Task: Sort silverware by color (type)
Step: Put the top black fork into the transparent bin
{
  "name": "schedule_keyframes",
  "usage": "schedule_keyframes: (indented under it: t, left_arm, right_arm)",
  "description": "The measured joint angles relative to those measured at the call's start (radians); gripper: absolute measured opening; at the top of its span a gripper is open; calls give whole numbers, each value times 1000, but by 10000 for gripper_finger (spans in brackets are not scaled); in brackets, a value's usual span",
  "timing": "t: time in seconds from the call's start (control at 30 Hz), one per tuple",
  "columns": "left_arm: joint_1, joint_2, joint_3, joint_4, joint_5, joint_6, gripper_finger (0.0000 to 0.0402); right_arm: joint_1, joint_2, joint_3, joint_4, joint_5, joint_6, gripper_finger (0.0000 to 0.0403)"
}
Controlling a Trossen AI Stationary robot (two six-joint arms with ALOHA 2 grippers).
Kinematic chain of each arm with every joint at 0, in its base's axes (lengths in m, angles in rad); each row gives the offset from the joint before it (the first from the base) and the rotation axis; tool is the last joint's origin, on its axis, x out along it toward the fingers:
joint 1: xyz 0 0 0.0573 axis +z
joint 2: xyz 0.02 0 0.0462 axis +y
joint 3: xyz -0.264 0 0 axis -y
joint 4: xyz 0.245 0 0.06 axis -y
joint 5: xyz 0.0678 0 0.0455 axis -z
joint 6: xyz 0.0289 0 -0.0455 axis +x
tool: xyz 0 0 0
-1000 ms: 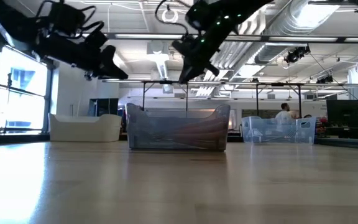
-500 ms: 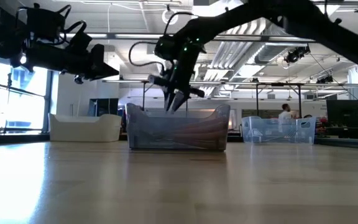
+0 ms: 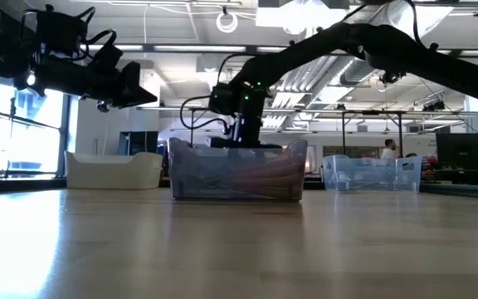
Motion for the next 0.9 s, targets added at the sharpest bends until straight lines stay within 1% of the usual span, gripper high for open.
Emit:
schedule_keyframes:
  t: [0.23,0.37,0.43,0.53,0.6,0.67,0.77,0.8,0.83,0.9]
  left_arm:
    - [0,0,0,0,-5,15,0]
    - [6,0,0,1,-27,18,0]
    - [7,0,0,1,-30,24,0]
    - [7,0,0,4,-31,25,0]
    - [7,0,0,10,-29,25,0]
    - [7,0,0,10,-27,25,0]
    - [7,0,0,10,-19,25,0]
    - [7,0,0,10,-10,23,0]
    - [7,0,0,10,1,23,0]
    - [7,0,0,9,21,24,0]
  right_arm:
    - [21,1,1,-27,-23,27,124]
    - [40,1,1,-61,-40,56,124]
    - [48,1,1,-86,-57,17,124]
    - [70,-8,16,-99,10,-65,120]
    - [77,-27,49,-98,19,-128,106]
    - [74,-60,53,-80,2,-215,79]
    - [33,-76,47,-16,-89,-405,21]
    - [20,-73,49,-11,-116,-501,11]
    - [9,-68,49,-6,-128,-600,9]
    - [-19,-56,51,15,-198,-756,14]
